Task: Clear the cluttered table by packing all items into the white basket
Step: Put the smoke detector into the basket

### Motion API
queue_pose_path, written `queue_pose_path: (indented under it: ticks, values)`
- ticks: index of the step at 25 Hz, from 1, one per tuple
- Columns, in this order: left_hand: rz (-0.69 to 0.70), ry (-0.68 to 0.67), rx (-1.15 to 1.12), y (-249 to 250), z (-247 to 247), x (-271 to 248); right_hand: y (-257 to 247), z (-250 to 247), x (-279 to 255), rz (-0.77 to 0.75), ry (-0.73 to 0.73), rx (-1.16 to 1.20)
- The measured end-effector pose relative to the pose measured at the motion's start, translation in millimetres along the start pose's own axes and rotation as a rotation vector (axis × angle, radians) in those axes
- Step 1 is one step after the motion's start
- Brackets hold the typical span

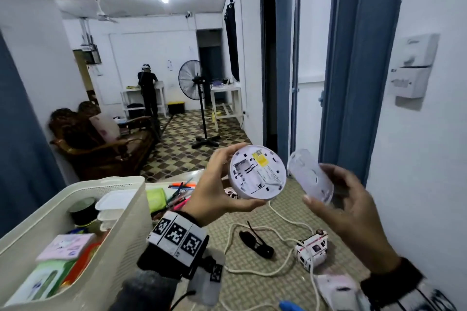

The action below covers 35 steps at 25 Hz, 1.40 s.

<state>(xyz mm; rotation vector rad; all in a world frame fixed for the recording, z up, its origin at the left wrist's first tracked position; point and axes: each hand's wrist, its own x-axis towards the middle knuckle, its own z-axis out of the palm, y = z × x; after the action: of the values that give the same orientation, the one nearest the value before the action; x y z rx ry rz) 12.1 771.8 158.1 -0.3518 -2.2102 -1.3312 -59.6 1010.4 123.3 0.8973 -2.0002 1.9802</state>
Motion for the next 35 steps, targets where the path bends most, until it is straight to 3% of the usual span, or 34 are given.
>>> queue_pose_path:
  ticks: [3, 6, 13, 16, 24, 31, 35]
  values:
    - [-0.002, 0.005, -0.064, 16.1, -12.6, 7.6, -35.0, 16.7, 32.6, -0.112, -0.22, 0.068]
    - [0.011, 0.004, -0.119, 31.1, -25.1, 14.5, -56.2, 31.1, 50.5, -0.085, -0.427, 0.161]
    - [0.01, 0.073, -0.22, 30.4, -35.7, 17.5, -63.1, 55.6, 61.2, -0.092, -0.318, 0.313]
    - [-0.026, 0.037, -0.21, 24.4, -33.1, 15.1, -54.3, 68.9, 61.9, -0.11, -0.314, 0.301]
    - [-0.009, 0.067, -0.091, 23.9, -49.3, 17.8, -50.0, 73.4, 79.8, -0.161, -0.5, 0.133]
    - [-0.039, 0.028, -0.061, 28.2, -51.6, 16.0, -48.8, 74.8, 89.0, -0.171, -0.59, 0.101]
    - [-0.044, 0.021, -0.056, 27.1, -53.1, 14.1, -49.3, 77.4, 89.5, -0.147, -0.567, 0.069]
